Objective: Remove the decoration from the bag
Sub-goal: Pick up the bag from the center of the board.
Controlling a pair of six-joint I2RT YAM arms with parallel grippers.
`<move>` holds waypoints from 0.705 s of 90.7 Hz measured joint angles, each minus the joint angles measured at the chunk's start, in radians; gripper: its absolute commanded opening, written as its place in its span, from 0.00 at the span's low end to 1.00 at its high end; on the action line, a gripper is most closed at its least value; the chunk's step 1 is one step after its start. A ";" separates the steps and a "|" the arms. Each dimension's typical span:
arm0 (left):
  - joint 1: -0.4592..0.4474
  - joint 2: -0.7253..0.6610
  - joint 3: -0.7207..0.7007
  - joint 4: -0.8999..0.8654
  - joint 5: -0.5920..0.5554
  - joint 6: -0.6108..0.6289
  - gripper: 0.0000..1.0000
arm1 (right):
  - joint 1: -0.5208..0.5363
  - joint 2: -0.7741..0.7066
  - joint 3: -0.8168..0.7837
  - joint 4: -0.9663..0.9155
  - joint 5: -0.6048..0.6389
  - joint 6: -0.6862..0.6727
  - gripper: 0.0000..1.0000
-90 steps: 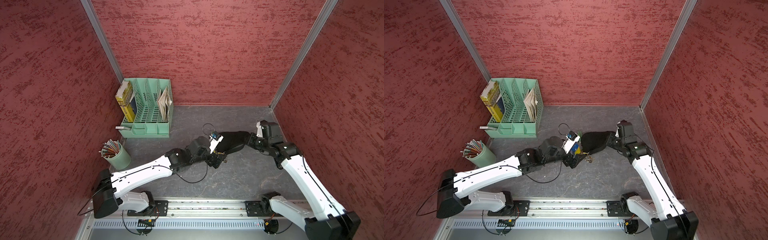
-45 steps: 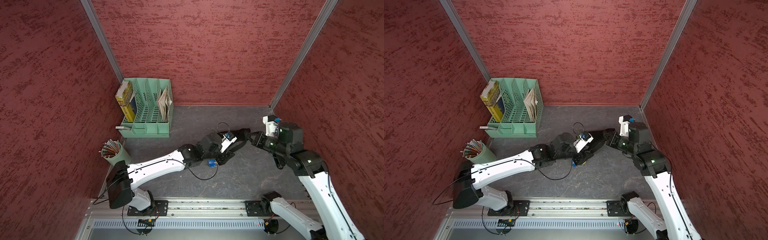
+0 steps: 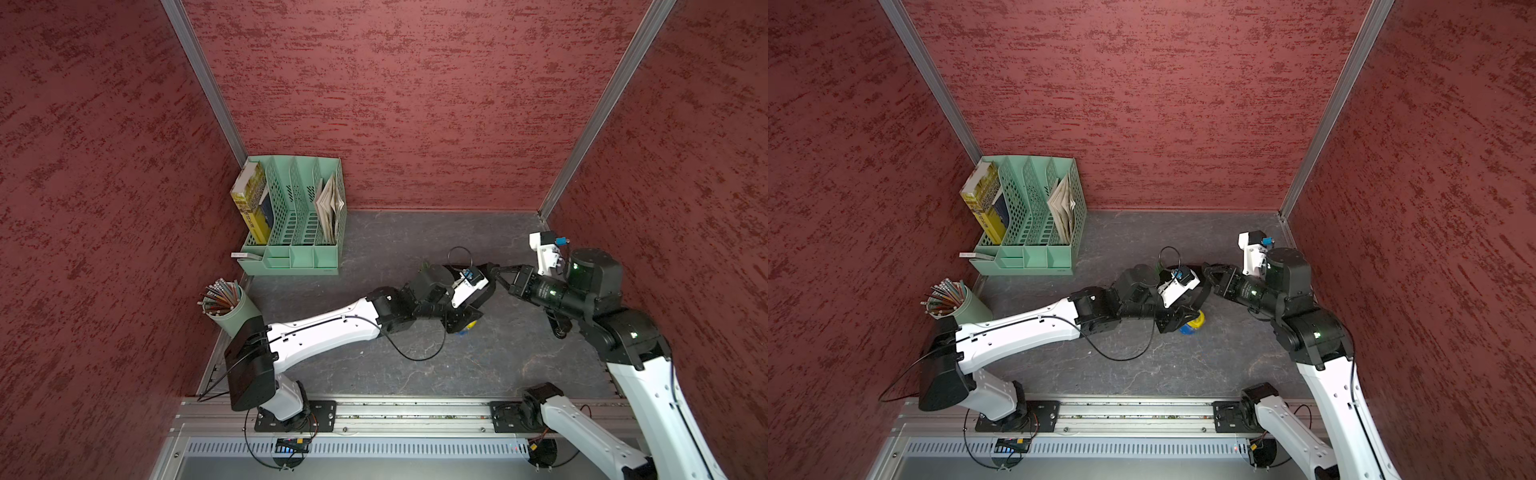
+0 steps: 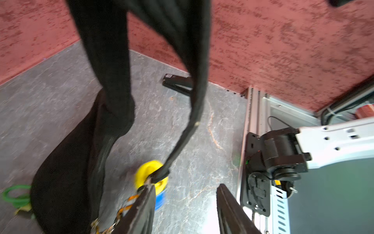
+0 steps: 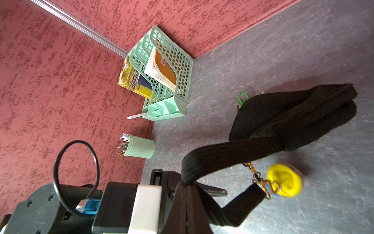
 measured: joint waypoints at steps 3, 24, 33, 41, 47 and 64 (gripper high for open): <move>0.003 0.000 0.000 0.010 0.018 -0.003 0.53 | 0.000 -0.004 0.000 0.003 -0.009 0.003 0.00; 0.055 0.000 0.000 0.049 0.105 -0.027 0.54 | 0.001 -0.018 0.001 0.038 -0.068 0.026 0.00; 0.067 0.000 0.000 0.056 0.117 -0.033 0.55 | 0.001 -0.021 0.001 0.054 -0.090 0.035 0.00; 0.068 -0.003 -0.006 0.060 0.129 -0.033 0.56 | 0.001 -0.025 0.001 0.069 -0.108 0.045 0.00; 0.068 -0.017 -0.021 0.064 0.134 -0.035 0.59 | 0.001 -0.028 0.001 0.080 -0.120 0.050 0.00; 0.062 -0.103 -0.069 0.048 0.127 -0.045 0.69 | 0.001 -0.029 0.001 0.107 -0.153 0.056 0.00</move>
